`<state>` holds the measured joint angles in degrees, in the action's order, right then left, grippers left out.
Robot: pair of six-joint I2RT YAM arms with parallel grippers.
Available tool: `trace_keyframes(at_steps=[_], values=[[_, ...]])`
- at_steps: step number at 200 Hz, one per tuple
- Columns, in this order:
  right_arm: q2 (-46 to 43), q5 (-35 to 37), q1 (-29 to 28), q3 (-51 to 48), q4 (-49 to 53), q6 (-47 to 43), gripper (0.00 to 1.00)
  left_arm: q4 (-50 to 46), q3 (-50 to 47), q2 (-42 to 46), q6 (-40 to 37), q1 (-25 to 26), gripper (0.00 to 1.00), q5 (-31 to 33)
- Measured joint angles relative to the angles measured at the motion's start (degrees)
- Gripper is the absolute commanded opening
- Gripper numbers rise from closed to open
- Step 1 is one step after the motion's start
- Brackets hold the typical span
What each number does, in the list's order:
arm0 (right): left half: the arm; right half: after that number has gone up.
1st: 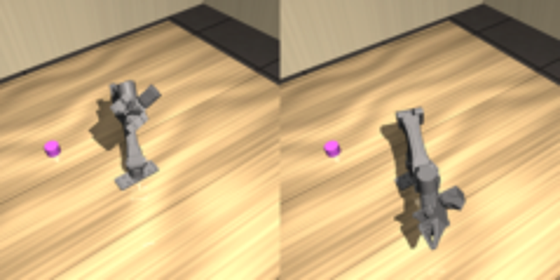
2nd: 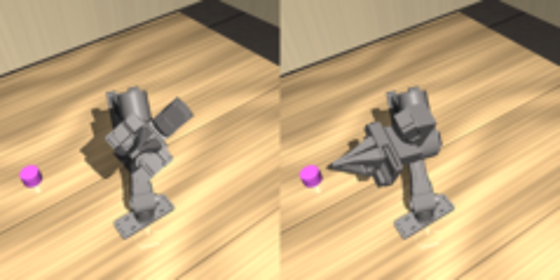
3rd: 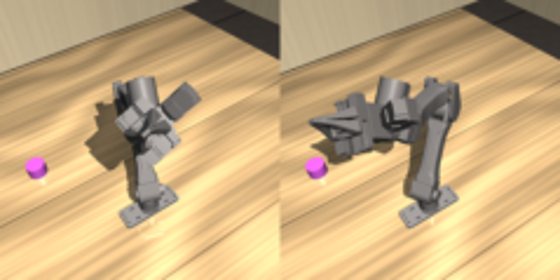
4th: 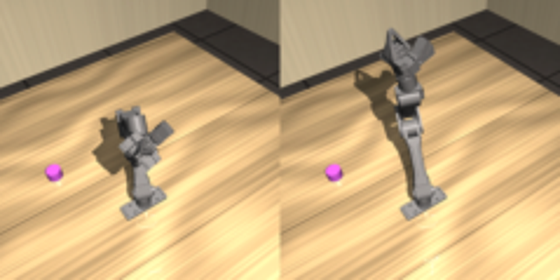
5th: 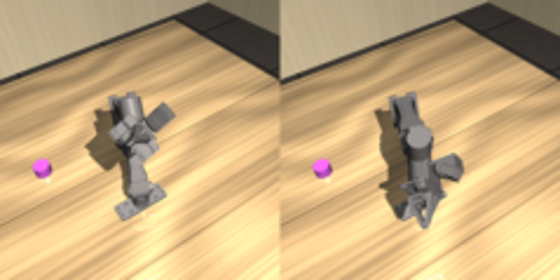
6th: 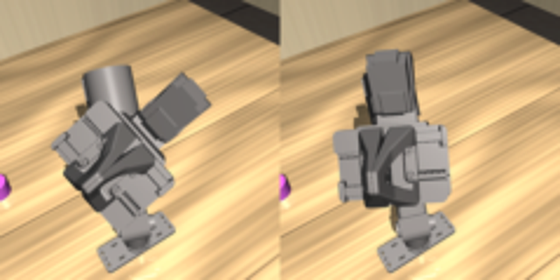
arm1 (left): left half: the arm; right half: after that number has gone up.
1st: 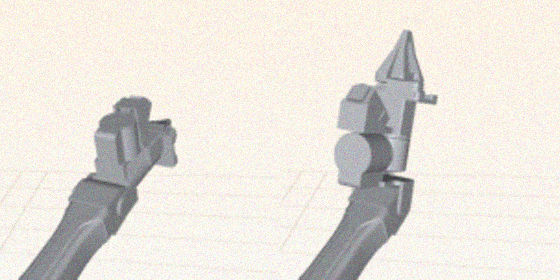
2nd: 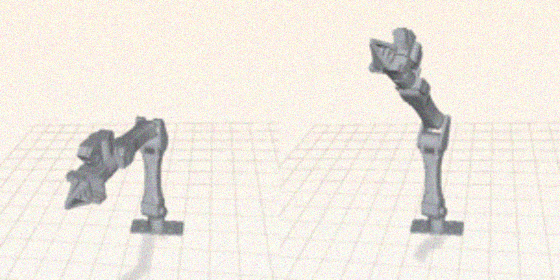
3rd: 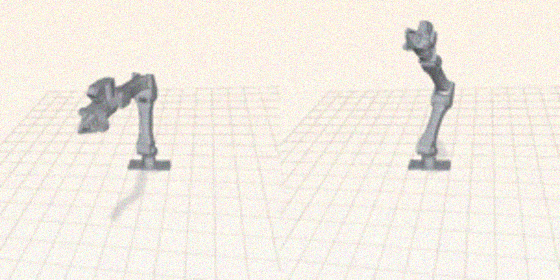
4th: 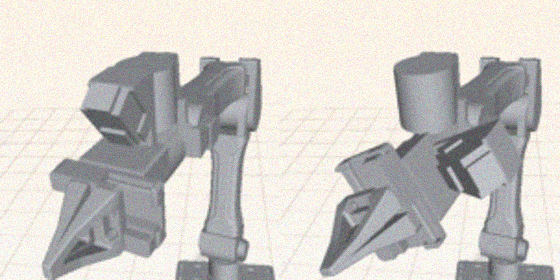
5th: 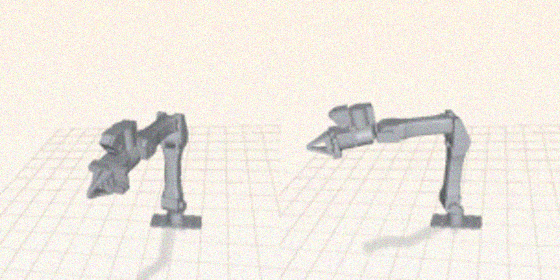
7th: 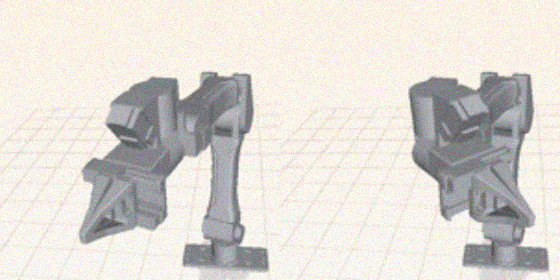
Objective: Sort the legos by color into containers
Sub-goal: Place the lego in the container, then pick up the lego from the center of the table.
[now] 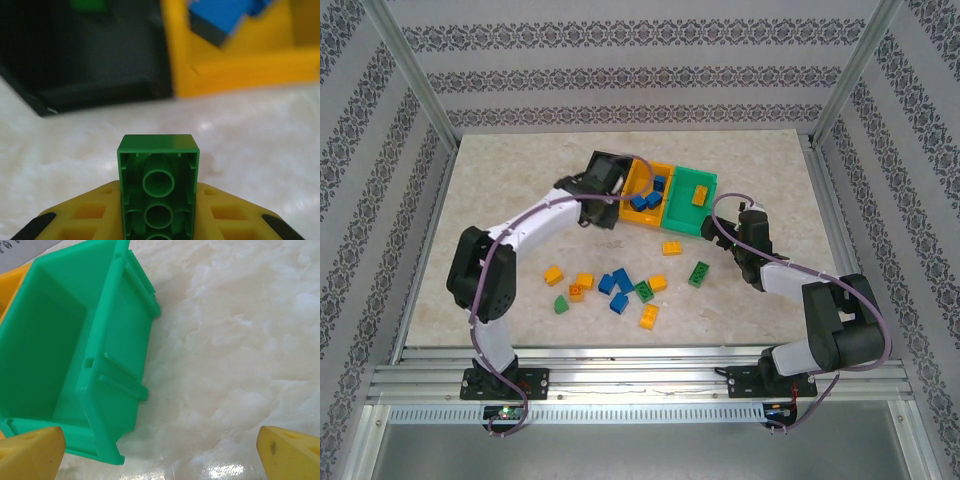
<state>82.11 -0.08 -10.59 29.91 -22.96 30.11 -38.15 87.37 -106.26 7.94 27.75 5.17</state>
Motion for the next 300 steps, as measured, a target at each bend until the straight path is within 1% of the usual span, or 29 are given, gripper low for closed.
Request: trace_keyframes(at_steps=[17,46,49,53,58,62,69,90,104,115,128,145,149,157,174,191,210,228,258,300], values=[[0.00,0.00,0.00,0.00,0.02,0.00,0.98,-0.20,6.01,-0.76,-0.24,-3.23,0.30,0.02],[-0.24,-0.02,0.00,-0.02,0.02,0.00,0.98,-0.02,16.98,-5.07,-1.57,-5.40,0.30,-0.02],[-0.33,-0.02,0.00,-0.02,0.02,0.00,0.98,0.02,17.92,-5.64,-1.70,-5.44,0.32,-0.09],[-0.46,-0.02,-0.02,-0.02,0.02,0.02,0.98,0.00,19.41,-6.64,-2.08,-5.68,0.36,-0.24],[-0.63,-0.02,0.00,-0.02,0.02,0.00,0.98,0.00,21.09,-7.98,-2.82,-5.86,0.44,-0.42],[-0.74,0.00,-0.02,-0.02,0.02,0.00,0.98,0.04,22.23,-8.87,-3.15,-6.01,0.52,-0.48],[-0.96,0.00,0.00,-0.02,0.00,0.00,0.98,-0.15,24.70,-10.97,-3.82,-6.21,0.58,-0.57],[-1.22,0.00,-0.02,-0.02,0.00,0.00,0.98,-2.99,33.35,-18.27,-5.22,-6.86,0.61,-0.87],[-1.22,0.00,-0.02,-0.02,0.00,0.00,0.98,-4.00,34.40,-20.02,-5.38,-6.88,0.62,-1.90],[-1.22,0.00,-0.02,-0.02,0.00,0.02,0.98,-4.57,32.44,-19.67,-5.40,-6.84,0.62,-2.69],[-1.18,-0.02,-0.02,-0.02,0.00,0.02,0.98,-3.69,26.97,-17.40,-5.42,-6.71,0.62,-4.00],[-1.01,-0.04,-0.02,-0.02,0.00,0.02,0.98,-1.68,15.45,-11.04,-5.42,-6.38,0.62,-6.45],[-0.96,-0.04,-0.02,-0.02,0.00,0.02,0.98,-1.20,13.09,-9.62,-5.42,-6.36,0.65,-6.97],[-0.94,-0.04,-0.02,-0.02,0.00,0.04,0.98,0.28,7.61,-5.81,-5.40,-6.16,0.65,-8.85],[-0.92,-0.02,-0.02,-0.02,-0.02,0.17,0.98,2.99,-0.92,1.49,-5.38,-5.68,0.65,-12.20],[-0.92,-0.02,-0.02,-0.04,-0.07,0.66,0.98,5.66,-6.03,7.26,-5.38,-4.72,0.65,-14.99],[-1.27,0.02,-0.02,-0.79,-1.31,1.31,0.98,9.31,-10.19,11.23,-5.40,-3.08,0.64,-16.68],[-2.45,0.07,-0.02,-2.14,-2.25,1.31,0.98,12.63,-13.99,12.76,-5.38,-1.27,0.64,-17.22],[-3.32,0.57,-0.02,-2.64,-3.26,1.33,0.98,17.03,-19.39,12.72,-4.74,1.88,0.64,-18.58],[-3.32,0.66,-0.02,-2.67,-3.23,1.46,0.98,24.17,-20.59,10.12,-3.67,10.23,0.65,-18.93]])
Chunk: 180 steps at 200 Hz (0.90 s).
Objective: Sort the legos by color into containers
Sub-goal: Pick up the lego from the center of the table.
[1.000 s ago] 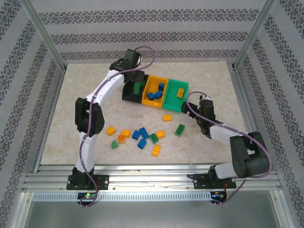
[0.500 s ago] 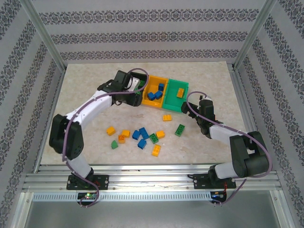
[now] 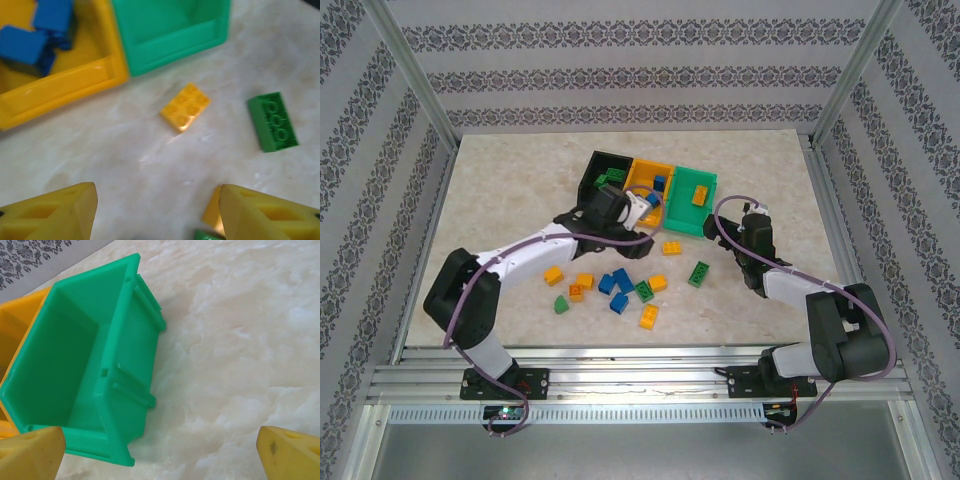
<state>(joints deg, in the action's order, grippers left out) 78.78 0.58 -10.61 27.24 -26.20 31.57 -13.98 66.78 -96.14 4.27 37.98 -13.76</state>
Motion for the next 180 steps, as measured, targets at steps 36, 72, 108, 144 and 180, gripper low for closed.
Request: trace_keyframes(at_steps=[36,72,108,144,180], values=[[-2.36,0.07,0.00,-0.59,0.24,-0.04,0.98,4.26,0.33,-6.08,1.57,5.86,0.65,-0.02],[-4.85,0.63,0.17,-1.05,0.17,-0.20,0.98,5.27,4.17,-12.35,3.82,10.45,0.67,0.33],[-6.05,1.33,0.39,-2.32,0.46,-0.20,0.98,7.19,6.29,-15.45,8.00,13.44,0.67,1.14],[-7.93,1.97,0.76,-3.43,0.66,-0.20,0.98,7.69,7.08,-17.00,12.66,14.43,0.69,3.41],[-7.96,2.16,0.76,-3.43,0.63,-0.20,0.98,7.63,9.49,-19.21,16.11,14.60,0.70,3.93]])
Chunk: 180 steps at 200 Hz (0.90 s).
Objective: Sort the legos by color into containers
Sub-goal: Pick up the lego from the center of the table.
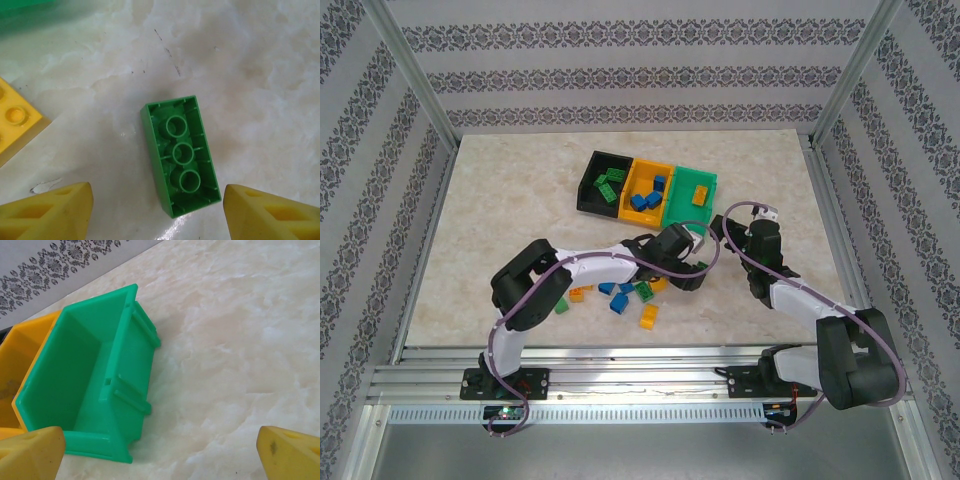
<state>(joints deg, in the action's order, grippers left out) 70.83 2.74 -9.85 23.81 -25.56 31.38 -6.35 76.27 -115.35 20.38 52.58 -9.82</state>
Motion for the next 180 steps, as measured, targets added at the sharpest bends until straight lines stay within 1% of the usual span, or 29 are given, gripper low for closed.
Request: trace_keyframes(at_steps=[33,64,118,128,151,163,170,180], values=[[0.00,0.00,0.37,0.00,0.02,0.02,0.98,-1.36,4.42,-2.19,0.68,1.11,0.70,1.09],[-0.02,0.98,0.87,0.00,0.00,0.04,0.98,-6.45,9.35,-5.18,0.35,2.03,0.70,2.69],[-0.02,1.05,1.09,0.00,0.02,0.04,0.98,-11.04,12.31,-8.85,-0.81,2.95,0.69,5.01],[-0.09,1.05,1.09,-0.02,0.02,0.04,0.98,-11.32,12.66,-8.90,-0.83,3.10,0.66,5.01],[-0.31,1.05,1.09,-0.20,-0.02,0.04,0.98,-11.63,13.70,-9.70,-1.29,3.34,0.50,5.14],[-0.31,1.05,1.09,-0.33,0.02,0.04,0.98,-11.80,13.75,-9.88,-1.79,3.34,0.47,5.40],[-0.28,1.05,1.11,-0.39,0.04,0.04,0.98,-11.82,13.75,-9.88,-1.95,3.30,0.42,5.42],[-0.28,1.05,1.11,-0.39,0.00,0.07,0.98,-11.87,13.75,-9.88,-2.21,3.32,0.41,5.35]])
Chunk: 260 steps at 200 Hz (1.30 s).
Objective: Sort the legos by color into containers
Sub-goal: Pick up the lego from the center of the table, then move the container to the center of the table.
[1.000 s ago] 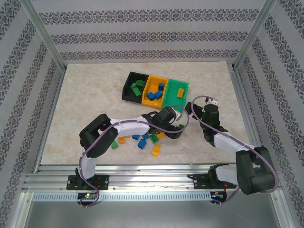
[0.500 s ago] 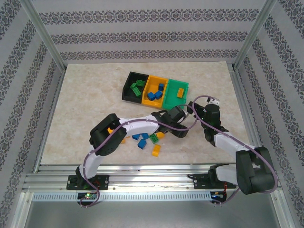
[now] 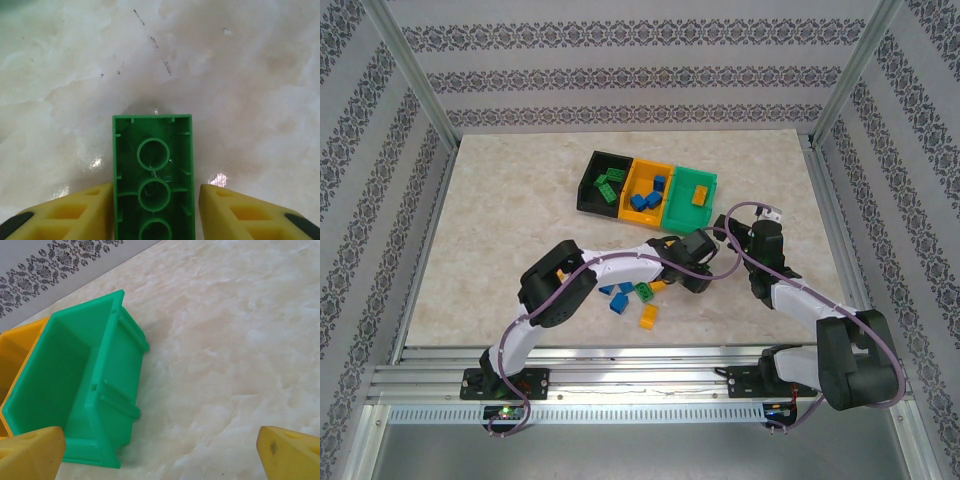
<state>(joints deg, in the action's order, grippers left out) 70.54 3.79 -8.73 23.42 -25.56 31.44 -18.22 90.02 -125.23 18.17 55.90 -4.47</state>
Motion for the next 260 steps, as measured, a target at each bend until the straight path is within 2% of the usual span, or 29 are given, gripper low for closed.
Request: trace_keyframes(at_steps=[17,53,104,147,193,229,260], values=[[0.00,-0.02,0.00,0.00,0.02,0.15,0.98,0.02,-0.07,0.00,0.04,0.04,0.30,0.04],[0.11,-0.15,0.00,0.00,0.00,0.20,0.98,0.66,-1.42,0.87,-0.13,0.02,0.28,0.90],[0.17,-0.20,0.02,0.00,0.02,0.20,0.98,0.72,-7.91,7.06,-0.22,-1.86,0.23,3.50],[0.28,-0.39,0.39,0.00,0.02,0.24,0.98,0.74,-10.86,15.43,-1.79,-8.68,0.22,5.44],[0.55,-0.48,0.39,0.00,0.00,0.37,0.98,0.59,-11.41,22.25,-4.35,-18.40,0.22,5.86],[0.55,-0.83,0.39,0.00,0.00,0.37,0.98,0.42,-11.15,22.95,-6.34,-25.94,0.22,6.03],[0.98,-0.85,0.39,0.02,0.00,0.37,0.98,0.33,-7.96,19.32,-8.48,-29.66,0.21,6.69]])
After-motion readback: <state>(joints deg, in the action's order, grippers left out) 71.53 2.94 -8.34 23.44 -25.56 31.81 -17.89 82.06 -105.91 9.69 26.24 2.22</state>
